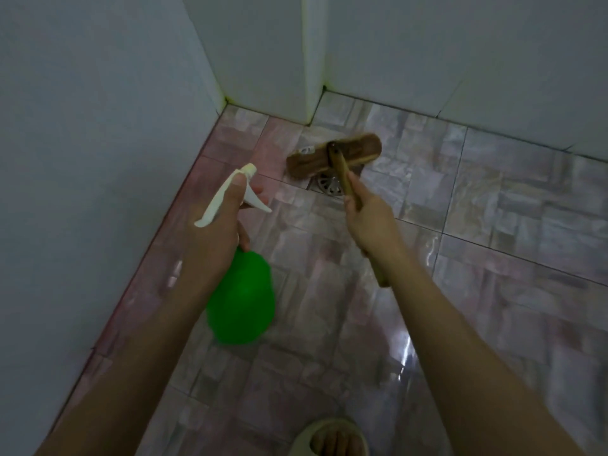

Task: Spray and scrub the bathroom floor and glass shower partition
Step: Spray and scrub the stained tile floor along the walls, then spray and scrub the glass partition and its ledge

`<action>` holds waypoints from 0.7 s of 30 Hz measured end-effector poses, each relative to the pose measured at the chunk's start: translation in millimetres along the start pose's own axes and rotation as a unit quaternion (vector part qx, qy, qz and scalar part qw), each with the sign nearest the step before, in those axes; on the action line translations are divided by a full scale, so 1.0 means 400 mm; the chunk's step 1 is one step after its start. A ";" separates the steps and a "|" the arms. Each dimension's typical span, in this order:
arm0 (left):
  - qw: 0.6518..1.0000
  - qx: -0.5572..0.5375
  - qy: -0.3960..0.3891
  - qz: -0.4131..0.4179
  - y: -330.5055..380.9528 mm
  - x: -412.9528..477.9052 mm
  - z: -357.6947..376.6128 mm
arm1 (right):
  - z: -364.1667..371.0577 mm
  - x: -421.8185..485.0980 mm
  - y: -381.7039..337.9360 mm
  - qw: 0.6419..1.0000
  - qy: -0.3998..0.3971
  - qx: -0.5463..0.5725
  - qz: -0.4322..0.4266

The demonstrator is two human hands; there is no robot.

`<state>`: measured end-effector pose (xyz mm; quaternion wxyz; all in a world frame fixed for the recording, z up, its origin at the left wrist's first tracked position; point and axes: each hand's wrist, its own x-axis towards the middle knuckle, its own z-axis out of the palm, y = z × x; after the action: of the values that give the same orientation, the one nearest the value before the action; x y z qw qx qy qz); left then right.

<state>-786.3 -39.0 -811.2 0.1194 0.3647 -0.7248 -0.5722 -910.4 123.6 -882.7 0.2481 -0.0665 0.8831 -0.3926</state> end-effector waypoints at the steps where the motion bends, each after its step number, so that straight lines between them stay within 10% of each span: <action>1: 1.000 0.011 -0.001 -0.008 0.019 -0.002 0.020 | -0.010 -0.018 0.006 1.000 0.005 0.017 0.013; 11: 0.996 0.044 -0.053 -0.055 0.446 -0.169 0.165 | -0.418 -0.316 -0.130 0.985 0.053 0.065 0.153; 21: 0.982 0.047 -0.178 -0.027 1.270 -0.547 0.045 | -1.085 -0.822 -0.549 0.968 0.142 0.026 0.205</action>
<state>-841.7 159.9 -297.9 -0.0447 0.2815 -0.7501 -0.5967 -854.8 363.0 -349.4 0.1969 0.1787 0.8937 -0.3613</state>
